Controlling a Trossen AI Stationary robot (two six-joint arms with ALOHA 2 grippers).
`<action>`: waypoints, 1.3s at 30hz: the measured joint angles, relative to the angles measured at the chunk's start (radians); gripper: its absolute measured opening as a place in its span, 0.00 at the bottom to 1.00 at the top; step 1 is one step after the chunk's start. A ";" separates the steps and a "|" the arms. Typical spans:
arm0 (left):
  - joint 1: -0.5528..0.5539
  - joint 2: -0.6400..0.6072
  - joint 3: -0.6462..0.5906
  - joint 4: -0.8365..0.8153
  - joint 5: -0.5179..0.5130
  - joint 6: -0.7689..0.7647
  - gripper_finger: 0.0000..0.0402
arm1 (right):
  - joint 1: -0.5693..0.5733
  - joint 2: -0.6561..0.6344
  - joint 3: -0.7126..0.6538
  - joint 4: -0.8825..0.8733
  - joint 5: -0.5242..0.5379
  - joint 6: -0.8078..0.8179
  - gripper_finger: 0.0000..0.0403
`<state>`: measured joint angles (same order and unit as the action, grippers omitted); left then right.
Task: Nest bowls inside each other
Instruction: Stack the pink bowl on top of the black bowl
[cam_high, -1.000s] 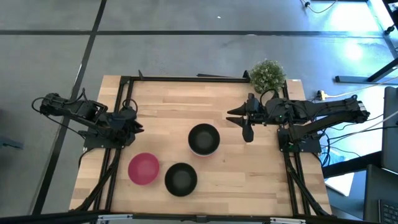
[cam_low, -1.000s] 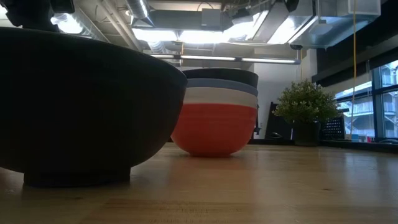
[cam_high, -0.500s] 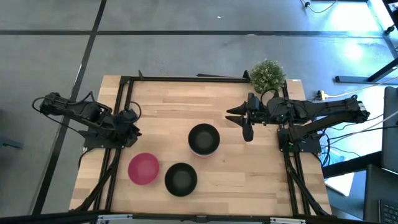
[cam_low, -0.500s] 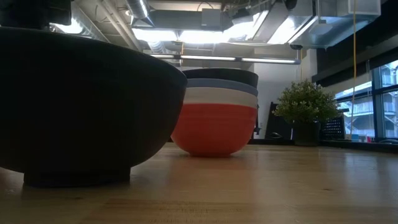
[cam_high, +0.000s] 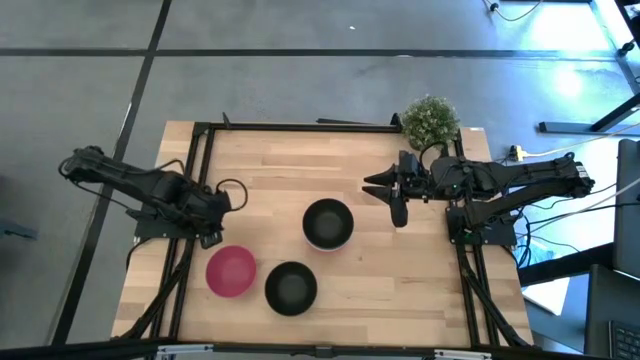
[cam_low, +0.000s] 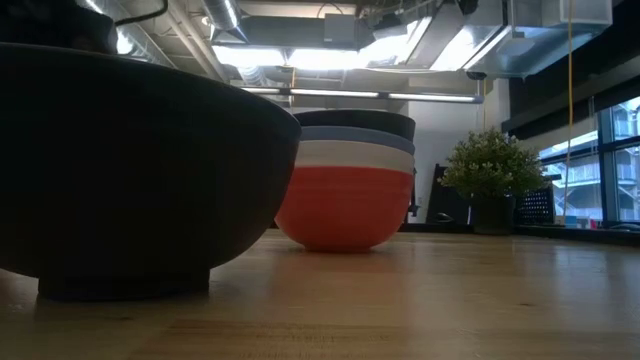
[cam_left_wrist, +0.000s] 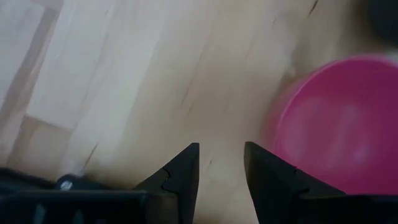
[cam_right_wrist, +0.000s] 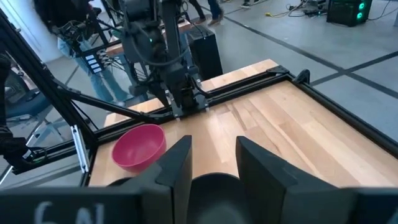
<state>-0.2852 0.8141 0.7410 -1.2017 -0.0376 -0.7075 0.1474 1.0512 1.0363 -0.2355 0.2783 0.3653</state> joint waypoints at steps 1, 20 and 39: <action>0.000 0.008 0.000 -0.006 0.001 0.000 0.30 | 0.000 0.000 0.000 0.001 0.000 0.000 0.31; -0.084 0.162 0.000 0.160 0.134 0.029 0.31 | 0.000 0.000 0.000 0.038 -0.001 0.025 0.31; -0.116 0.348 0.000 0.167 0.089 0.038 0.31 | 0.000 0.000 0.000 0.053 -0.010 0.026 0.31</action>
<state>-0.4007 1.1618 0.7410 -1.0348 0.0517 -0.6693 0.1474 1.0515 1.0363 -0.1825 0.2680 0.3911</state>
